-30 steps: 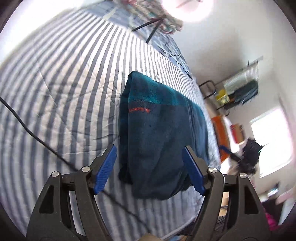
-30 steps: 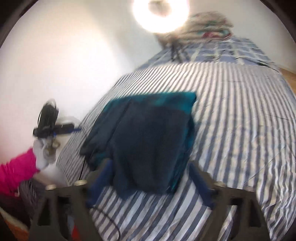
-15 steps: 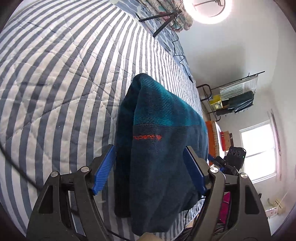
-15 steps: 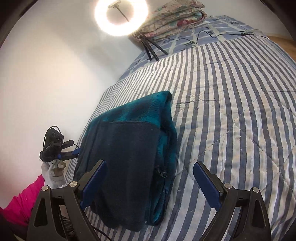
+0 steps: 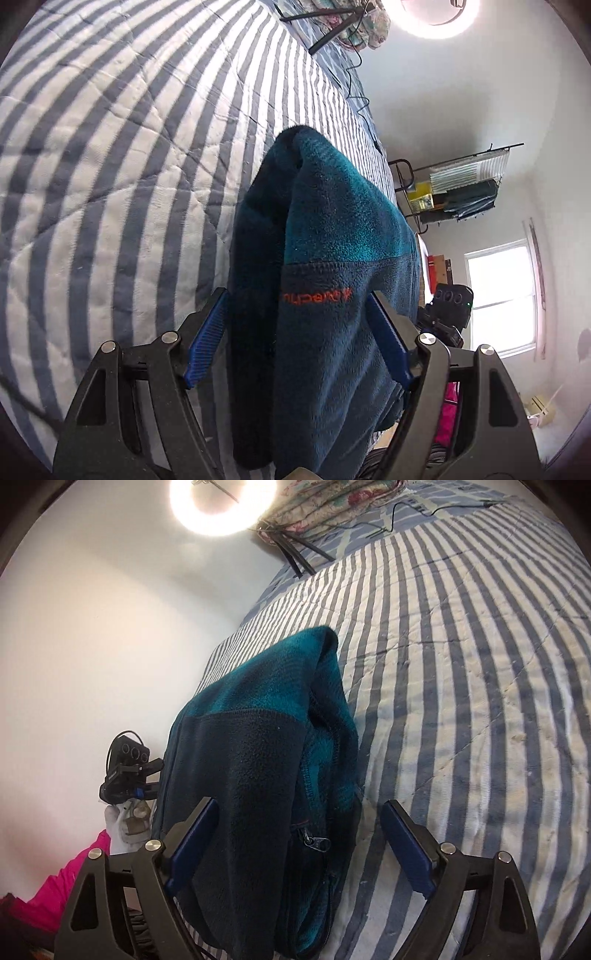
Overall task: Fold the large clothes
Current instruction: 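Grasp the folded jacket's edge with both tools, then lift the folded jacket with both tools and carry it up the bed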
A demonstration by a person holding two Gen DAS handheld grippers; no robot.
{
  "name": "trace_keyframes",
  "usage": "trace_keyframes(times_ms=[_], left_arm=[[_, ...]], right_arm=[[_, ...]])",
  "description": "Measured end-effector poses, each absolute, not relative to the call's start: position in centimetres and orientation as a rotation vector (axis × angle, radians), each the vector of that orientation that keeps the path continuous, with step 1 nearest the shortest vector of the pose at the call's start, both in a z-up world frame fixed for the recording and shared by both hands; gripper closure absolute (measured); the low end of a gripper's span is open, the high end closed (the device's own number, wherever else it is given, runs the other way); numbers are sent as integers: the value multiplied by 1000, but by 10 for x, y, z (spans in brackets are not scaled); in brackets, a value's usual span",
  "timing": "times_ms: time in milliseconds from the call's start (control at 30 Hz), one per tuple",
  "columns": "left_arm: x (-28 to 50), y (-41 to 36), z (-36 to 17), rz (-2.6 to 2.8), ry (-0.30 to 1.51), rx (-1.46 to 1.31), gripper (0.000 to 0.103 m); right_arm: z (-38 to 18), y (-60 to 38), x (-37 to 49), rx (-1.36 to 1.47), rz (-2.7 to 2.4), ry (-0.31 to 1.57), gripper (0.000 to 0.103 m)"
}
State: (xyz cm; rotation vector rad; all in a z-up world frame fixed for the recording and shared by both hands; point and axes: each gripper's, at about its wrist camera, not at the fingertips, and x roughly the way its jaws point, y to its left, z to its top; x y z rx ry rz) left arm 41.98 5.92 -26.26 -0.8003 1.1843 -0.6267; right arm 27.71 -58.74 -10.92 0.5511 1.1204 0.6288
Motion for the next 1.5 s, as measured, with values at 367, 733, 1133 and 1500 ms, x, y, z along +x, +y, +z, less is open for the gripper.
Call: trace_keyframes(times_ms=[367,733,1133,1500], left_arm=[[429,37,-266,-651,1175,-768,36],[425,5,-244,-549,1157,-631,56],[405,-34,-199,-490,1075,-427,70],[388,-75,-154,-514,1016,-322,71]], right_arm=[[-128,-568,288,616,716,1119,19],[-127,-550,283,652,726,1117,56],[-76,-523,280,384,607,1089,72],[-33,-530,263,240,556,1048,74]])
